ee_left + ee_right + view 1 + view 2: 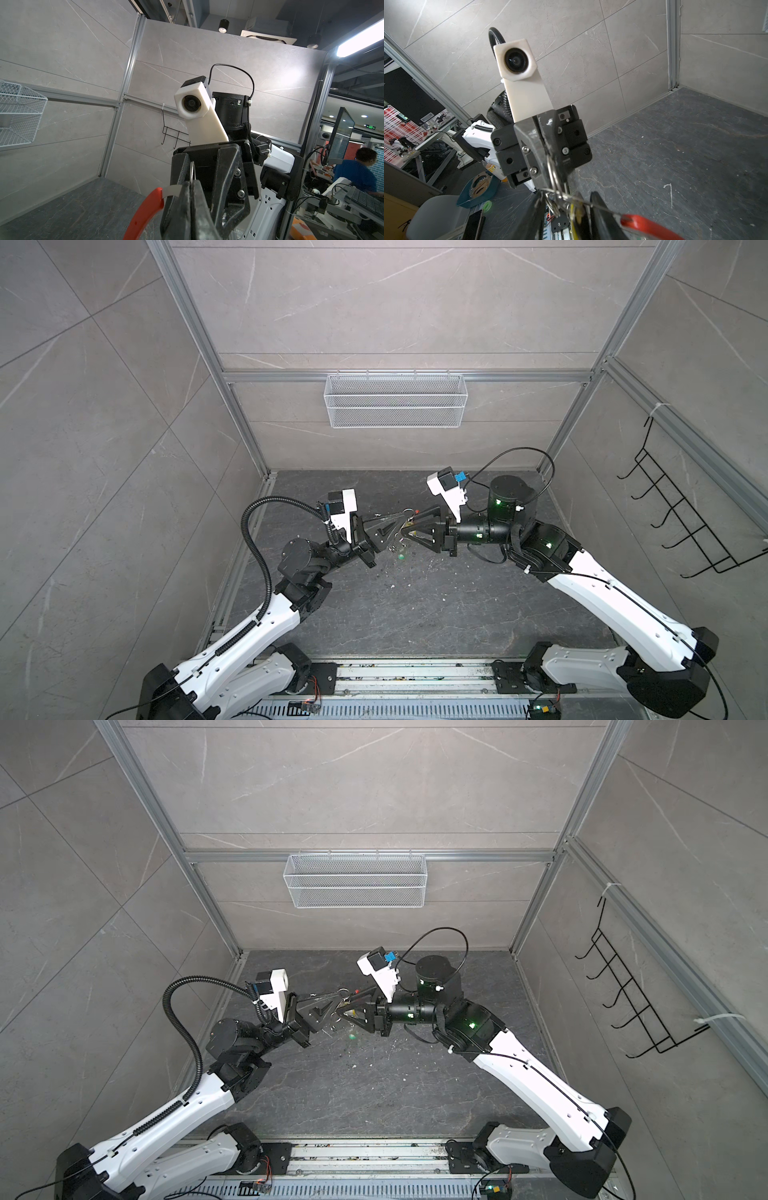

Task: Remove the keys from the keyring

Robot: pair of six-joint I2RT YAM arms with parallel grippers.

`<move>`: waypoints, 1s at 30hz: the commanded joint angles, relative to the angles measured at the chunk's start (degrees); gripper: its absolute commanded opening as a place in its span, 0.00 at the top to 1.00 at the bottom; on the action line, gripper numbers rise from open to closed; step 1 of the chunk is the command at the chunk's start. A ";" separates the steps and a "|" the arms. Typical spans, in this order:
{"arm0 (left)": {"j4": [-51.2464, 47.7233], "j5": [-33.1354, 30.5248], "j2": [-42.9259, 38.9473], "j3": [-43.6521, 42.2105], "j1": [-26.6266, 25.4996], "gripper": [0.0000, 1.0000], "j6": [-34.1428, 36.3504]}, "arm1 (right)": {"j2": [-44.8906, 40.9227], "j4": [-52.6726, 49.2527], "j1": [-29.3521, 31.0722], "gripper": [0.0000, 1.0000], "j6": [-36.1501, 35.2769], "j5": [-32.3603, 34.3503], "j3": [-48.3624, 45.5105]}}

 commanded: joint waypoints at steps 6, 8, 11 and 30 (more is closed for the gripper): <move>1.20 1.33 -3.55 1.63 -0.33 1.00 1.95 | -5.94 3.43 0.27 0.58 0.58 3.85 -5.95; 0.95 1.50 -3.82 1.55 -0.34 1.00 2.17 | -5.80 4.01 0.27 0.59 0.88 2.78 -6.29; 0.72 2.09 -3.95 1.61 -0.34 1.00 2.26 | -5.09 4.46 0.27 0.61 1.12 1.34 -6.03; 1.40 2.48 -2.59 1.53 -0.35 1.00 0.66 | -1.95 8.90 0.62 0.71 1.09 -4.14 -4.57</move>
